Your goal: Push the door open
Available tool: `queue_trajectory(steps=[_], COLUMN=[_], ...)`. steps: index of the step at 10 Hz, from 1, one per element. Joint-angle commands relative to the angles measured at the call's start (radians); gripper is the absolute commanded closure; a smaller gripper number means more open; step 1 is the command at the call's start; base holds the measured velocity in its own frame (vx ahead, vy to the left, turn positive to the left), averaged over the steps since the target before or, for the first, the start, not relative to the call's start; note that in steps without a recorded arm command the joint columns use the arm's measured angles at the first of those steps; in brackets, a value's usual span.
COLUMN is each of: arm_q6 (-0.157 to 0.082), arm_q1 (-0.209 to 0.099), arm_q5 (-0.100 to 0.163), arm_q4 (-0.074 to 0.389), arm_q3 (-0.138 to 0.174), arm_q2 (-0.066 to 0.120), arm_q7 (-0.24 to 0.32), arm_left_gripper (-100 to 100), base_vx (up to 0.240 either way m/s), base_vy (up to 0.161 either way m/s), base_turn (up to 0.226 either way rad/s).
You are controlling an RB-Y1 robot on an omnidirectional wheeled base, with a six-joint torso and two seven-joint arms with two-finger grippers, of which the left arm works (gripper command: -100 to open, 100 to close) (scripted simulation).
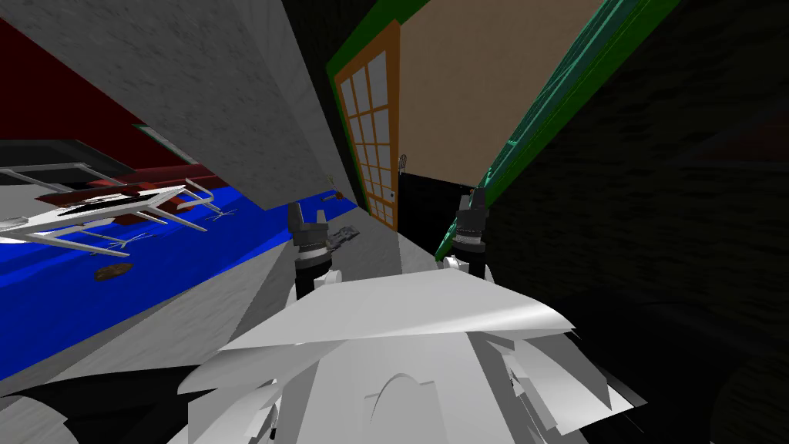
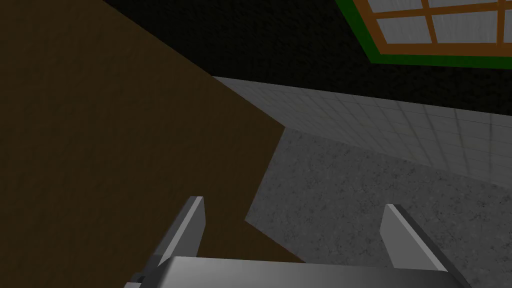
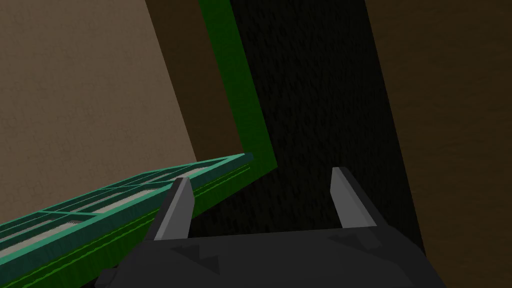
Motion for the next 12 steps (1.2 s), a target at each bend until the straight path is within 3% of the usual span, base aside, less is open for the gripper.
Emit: queue_trajectory(steps=[1, 12], arm_q6=[-0.009, -0.070], arm_q1=[-0.007, -0.056], arm_q5=[0.018, 0.146], arm_q4=[0.028, 0.229], arm_q3=[-0.011, -0.087], arm_q2=[0.013, 0.089], arm_q7=[0.027, 0.224], arm_left_gripper=[-100, -100], base_vx=[-0.030, 0.114], base_vy=[0.031, 0.026], base_turn=[-0.144, -0.129])
